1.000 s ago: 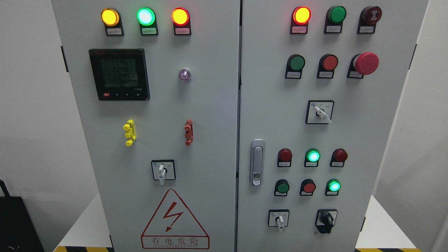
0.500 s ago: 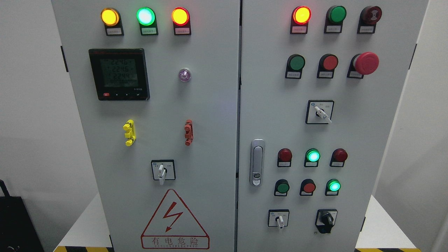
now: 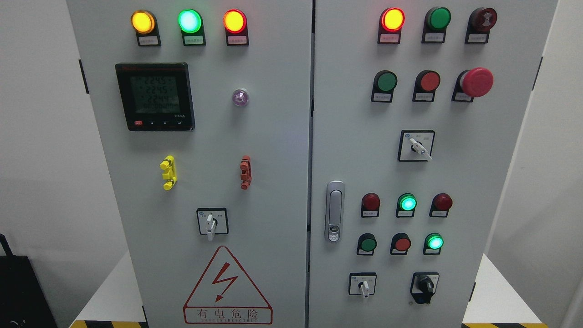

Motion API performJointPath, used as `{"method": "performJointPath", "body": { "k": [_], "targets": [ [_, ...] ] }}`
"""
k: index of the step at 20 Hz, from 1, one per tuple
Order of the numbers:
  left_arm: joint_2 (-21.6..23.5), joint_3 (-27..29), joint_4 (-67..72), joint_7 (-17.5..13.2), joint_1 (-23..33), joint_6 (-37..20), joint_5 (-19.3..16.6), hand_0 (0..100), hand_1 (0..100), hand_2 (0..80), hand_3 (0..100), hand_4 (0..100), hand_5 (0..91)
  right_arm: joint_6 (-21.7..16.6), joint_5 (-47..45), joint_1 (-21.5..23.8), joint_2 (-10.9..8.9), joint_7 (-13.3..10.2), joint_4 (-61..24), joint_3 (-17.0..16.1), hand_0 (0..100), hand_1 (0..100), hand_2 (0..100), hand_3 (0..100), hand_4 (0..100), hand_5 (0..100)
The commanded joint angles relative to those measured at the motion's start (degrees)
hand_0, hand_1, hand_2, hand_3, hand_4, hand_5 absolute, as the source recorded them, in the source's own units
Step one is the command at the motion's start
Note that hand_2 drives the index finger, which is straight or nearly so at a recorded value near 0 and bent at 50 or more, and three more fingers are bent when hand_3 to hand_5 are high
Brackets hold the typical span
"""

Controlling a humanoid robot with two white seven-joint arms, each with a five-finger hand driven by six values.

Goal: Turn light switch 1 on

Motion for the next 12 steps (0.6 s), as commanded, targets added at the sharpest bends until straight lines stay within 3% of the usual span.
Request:
{"method": "performJointPath", "body": {
  "k": [1,6,12],
  "targets": [
    [-0.2,0.1,-15.8,0.0,-2.0,-2.4,0.8,20,18,28.7,54,65,35.0,0.0,0.0,0.0,0.03,0.0,0.0,0.0,0,0,0,0,0,0],
    [-0.1,-2.0,-20.5,1.0,-5.2,-2.0,0.8,15,23,32.8,59,70,43.7,0.0,0.0,0.0,0.03,0.0,0.0,0.0,0,0,0,0,0,0],
    [-1.8,-5.0,-25.4,6.5,-8.4,0.4,0.7,11,32,39.7,68,82,63.1,0.0,0.0,0.0,0.03,0.0,0.0,0.0,0,0,0,0,0,0]
  ]
}}
